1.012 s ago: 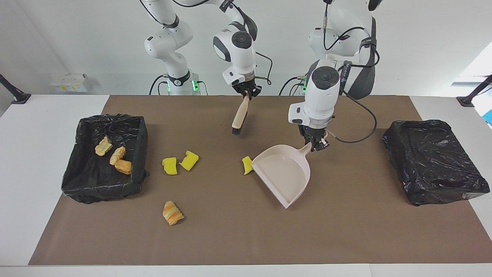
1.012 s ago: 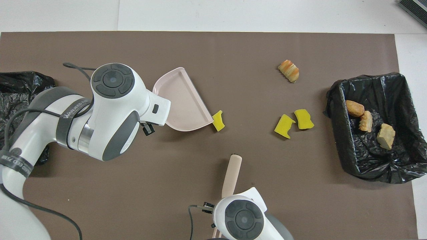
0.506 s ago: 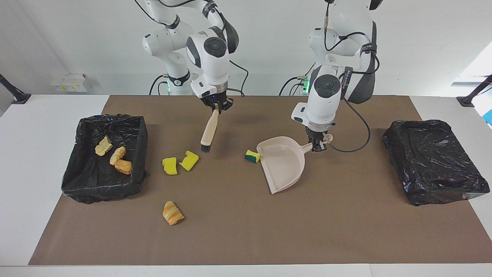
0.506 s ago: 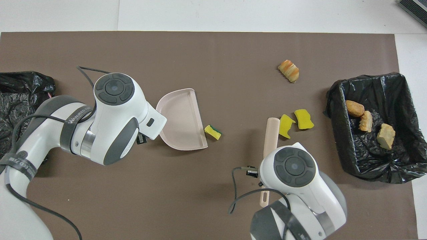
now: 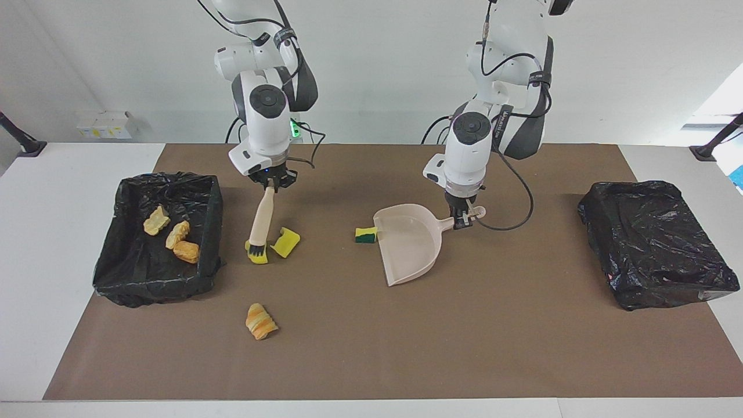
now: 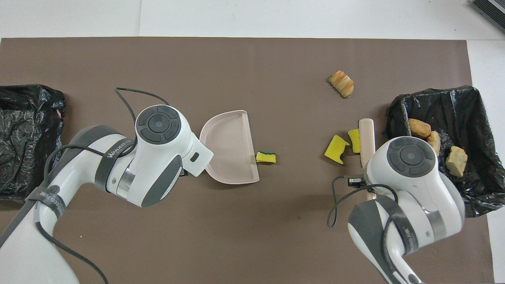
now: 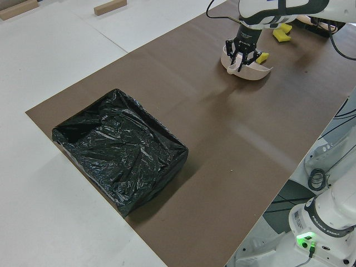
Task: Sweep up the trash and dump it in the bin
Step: 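Sweep the yellow sponges into the dustpan with the right gripper's brush, then reach the brush past the far bread piece with the right gripper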
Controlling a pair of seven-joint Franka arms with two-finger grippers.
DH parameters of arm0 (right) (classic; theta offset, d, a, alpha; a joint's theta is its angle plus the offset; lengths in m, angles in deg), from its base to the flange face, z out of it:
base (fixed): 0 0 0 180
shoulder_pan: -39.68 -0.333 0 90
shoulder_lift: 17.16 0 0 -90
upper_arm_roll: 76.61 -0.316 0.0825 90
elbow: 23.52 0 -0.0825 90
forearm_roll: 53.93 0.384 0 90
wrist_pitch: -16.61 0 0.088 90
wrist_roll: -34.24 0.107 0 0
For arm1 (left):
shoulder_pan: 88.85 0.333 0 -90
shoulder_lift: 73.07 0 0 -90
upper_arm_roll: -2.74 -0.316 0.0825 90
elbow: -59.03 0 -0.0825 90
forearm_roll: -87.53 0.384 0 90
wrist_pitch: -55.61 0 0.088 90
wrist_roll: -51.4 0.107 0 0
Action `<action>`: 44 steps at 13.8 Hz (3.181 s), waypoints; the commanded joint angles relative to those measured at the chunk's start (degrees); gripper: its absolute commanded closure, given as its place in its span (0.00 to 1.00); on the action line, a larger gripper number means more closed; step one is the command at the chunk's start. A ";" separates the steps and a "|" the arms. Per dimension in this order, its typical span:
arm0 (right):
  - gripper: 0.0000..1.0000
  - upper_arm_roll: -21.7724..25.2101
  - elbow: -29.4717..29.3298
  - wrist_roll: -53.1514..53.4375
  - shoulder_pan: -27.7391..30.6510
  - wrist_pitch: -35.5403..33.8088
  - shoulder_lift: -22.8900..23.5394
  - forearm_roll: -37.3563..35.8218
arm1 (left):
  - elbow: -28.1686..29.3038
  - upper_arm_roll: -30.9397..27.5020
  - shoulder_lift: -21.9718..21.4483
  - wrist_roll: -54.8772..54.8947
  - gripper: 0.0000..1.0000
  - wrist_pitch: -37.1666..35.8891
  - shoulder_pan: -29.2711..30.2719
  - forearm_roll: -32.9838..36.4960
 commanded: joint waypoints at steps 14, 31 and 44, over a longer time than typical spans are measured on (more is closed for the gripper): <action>1.00 -1.28 -0.65 -8.81 -6.31 5.48 9.82 5.29 | 6.19 -0.77 -4.30 -0.62 1.00 -0.79 -1.11 4.53; 1.00 -0.06 -16.83 2.82 -20.14 5.50 17.13 42.23 | 9.18 -0.50 -5.36 -7.48 1.00 3.69 -0.93 4.27; 1.00 -0.40 -17.36 -14.90 5.06 -1.92 13.07 9.02 | 9.00 -0.50 -5.01 -8.18 1.00 5.54 -0.85 4.01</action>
